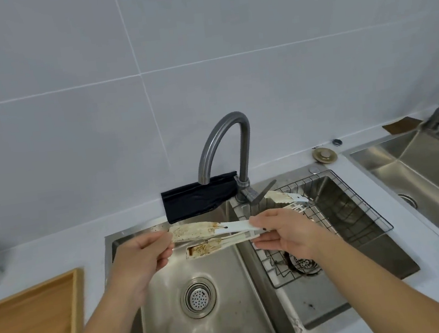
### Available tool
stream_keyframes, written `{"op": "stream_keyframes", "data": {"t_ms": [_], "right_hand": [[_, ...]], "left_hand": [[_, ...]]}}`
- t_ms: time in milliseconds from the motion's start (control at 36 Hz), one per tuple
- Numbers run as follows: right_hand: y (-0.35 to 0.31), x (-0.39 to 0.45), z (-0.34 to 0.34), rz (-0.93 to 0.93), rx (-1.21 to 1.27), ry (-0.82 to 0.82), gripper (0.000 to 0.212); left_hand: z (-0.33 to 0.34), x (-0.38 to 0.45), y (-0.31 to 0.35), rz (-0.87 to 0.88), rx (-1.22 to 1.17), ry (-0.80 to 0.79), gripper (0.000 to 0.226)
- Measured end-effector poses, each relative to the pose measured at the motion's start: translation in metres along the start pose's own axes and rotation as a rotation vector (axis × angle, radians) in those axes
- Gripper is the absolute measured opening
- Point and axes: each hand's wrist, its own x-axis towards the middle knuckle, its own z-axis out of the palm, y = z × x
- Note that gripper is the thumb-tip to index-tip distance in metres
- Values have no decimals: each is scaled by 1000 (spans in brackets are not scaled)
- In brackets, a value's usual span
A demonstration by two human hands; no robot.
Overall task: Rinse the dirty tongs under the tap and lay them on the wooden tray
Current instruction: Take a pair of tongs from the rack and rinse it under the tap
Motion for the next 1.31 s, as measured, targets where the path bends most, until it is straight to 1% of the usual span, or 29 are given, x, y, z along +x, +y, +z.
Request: {"op": "stream_keyframes", "data": {"t_ms": [111,306,389,528,583,694,750,861,944,1028,1194,1306], "right_hand": [[6,-4,19,-10,-20,15,18],[17,-5,43,-43,2,96,13],[20,-3,47,-55,35,126,14],[26,1,54,-65,118,165,15],[28,5,58,-66,161,179,16],[37,10,67,-49,216,212,15],[42,11,73,-45,231,233,15],[50,15,83,-39,234,263,16],[55,16,87,-33,231,270,14],[61,15,87,-21,217,274,11],[66,18,83,27,180,294,21],[66,21,79,47,151,255,23]], "left_hand": [[-15,5,0,-3,-8,-7,5],[-28,17,-3,-9,-26,-25,5],[-28,21,-9,-33,-79,-28,8],[-24,7,-27,-86,-152,30,15],[-17,-1,-36,-127,-142,5,18],[6,-13,-47,-209,-119,-101,19],[20,-17,-44,-237,-149,-142,17],[43,-18,-37,-258,-229,-201,23],[54,-12,-41,-268,-267,-189,10],[61,-6,-45,-291,-292,-149,13],[67,3,-51,-332,-302,-95,15],[69,7,-49,-327,-298,-92,8]]}}
